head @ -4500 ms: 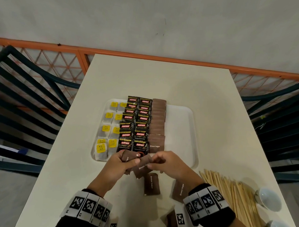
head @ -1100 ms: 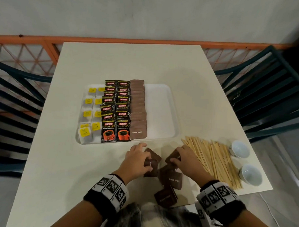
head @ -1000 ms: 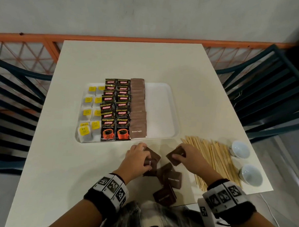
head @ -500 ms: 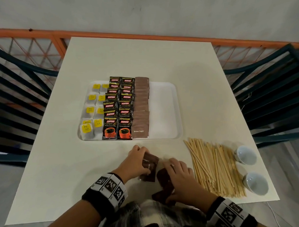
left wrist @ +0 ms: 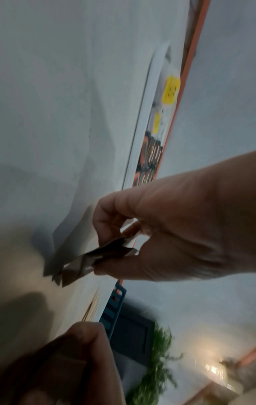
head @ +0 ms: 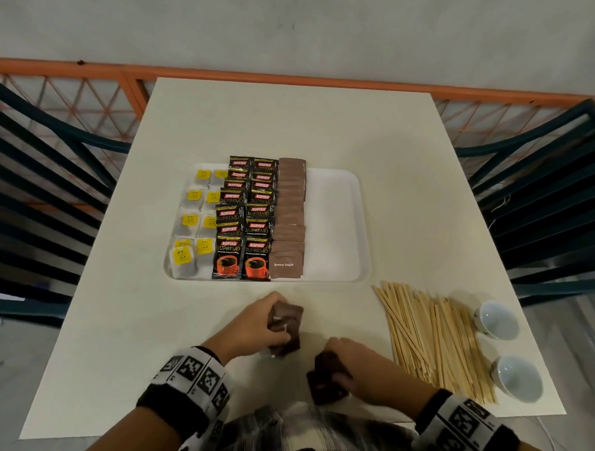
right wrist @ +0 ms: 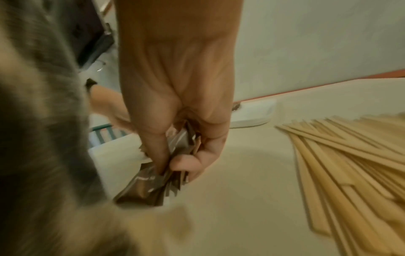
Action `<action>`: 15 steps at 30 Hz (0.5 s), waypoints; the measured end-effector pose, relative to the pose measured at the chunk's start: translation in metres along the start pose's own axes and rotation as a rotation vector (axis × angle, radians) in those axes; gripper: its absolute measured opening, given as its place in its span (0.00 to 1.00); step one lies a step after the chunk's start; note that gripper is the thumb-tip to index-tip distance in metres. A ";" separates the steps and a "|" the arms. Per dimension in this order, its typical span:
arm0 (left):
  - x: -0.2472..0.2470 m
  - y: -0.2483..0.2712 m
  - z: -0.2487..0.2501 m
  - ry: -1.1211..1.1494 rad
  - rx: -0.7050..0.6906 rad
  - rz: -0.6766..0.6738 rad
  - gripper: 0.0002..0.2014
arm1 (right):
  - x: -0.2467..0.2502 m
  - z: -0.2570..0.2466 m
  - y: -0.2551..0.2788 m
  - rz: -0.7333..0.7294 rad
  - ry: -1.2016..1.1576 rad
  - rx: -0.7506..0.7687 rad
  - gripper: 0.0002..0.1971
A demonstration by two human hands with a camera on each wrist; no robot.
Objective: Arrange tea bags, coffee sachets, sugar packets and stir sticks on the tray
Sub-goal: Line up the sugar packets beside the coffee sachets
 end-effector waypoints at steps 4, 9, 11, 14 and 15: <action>0.018 0.008 0.005 0.318 0.060 0.014 0.22 | 0.038 -0.002 -0.022 0.168 -0.280 -0.098 0.15; 0.044 0.014 0.009 0.639 0.054 0.084 0.24 | 0.066 -0.036 -0.046 0.282 -0.732 -0.120 0.11; 0.052 0.016 0.012 0.737 0.024 0.107 0.27 | 0.063 -0.052 -0.056 0.273 -0.790 -0.091 0.13; 0.063 0.017 0.016 0.839 0.002 0.184 0.37 | 0.054 -0.072 -0.068 0.246 -0.855 -0.063 0.13; 0.067 0.018 0.018 0.867 0.017 0.216 0.37 | 0.051 -0.078 -0.072 0.235 -0.865 -0.061 0.13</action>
Point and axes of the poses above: each hand's wrist, its own y-axis away from the middle knuckle, its own x-axis out of the back of the hand, z = x × y, the point moved 5 cm from there along -y, towards the middle knuckle, and after that the axes turned 13 degrees about z, right-handed, at the moved point
